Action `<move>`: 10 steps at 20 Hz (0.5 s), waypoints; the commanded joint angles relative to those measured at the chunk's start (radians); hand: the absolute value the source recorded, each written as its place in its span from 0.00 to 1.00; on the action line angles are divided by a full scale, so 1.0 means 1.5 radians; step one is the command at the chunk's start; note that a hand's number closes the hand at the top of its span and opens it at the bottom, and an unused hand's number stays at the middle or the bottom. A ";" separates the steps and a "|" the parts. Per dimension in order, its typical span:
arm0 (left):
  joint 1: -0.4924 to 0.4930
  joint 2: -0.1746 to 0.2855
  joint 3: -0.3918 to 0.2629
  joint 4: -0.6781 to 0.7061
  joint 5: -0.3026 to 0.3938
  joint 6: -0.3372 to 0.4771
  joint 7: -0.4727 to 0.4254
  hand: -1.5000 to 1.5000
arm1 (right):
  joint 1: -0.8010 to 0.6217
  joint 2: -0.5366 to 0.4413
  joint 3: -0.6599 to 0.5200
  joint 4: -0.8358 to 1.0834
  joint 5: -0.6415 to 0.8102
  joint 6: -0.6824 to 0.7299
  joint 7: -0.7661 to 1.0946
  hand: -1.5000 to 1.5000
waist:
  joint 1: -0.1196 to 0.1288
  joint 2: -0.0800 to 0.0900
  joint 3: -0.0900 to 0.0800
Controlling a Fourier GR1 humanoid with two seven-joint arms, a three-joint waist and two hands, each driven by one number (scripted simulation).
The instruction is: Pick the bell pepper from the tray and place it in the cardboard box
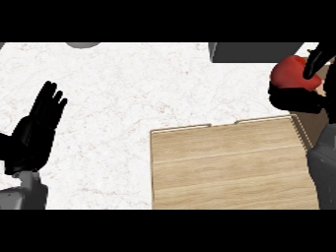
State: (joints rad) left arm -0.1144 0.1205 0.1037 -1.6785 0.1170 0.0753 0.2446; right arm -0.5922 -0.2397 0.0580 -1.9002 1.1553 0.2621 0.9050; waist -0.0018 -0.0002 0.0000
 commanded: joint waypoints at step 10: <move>-0.004 -0.017 -0.012 0.010 -0.012 0.009 -0.006 0.50 | 0.087 -0.125 -0.134 0.234 -0.031 -0.114 -0.228 1.00 | 0.003 0.001 0.000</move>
State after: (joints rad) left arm -0.1011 0.0977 0.0855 -1.6731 0.0987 0.0832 0.2243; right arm -0.4985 -0.4045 -0.1176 -1.6490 1.1139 0.1412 0.6467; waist 0.0032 0.0012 0.0002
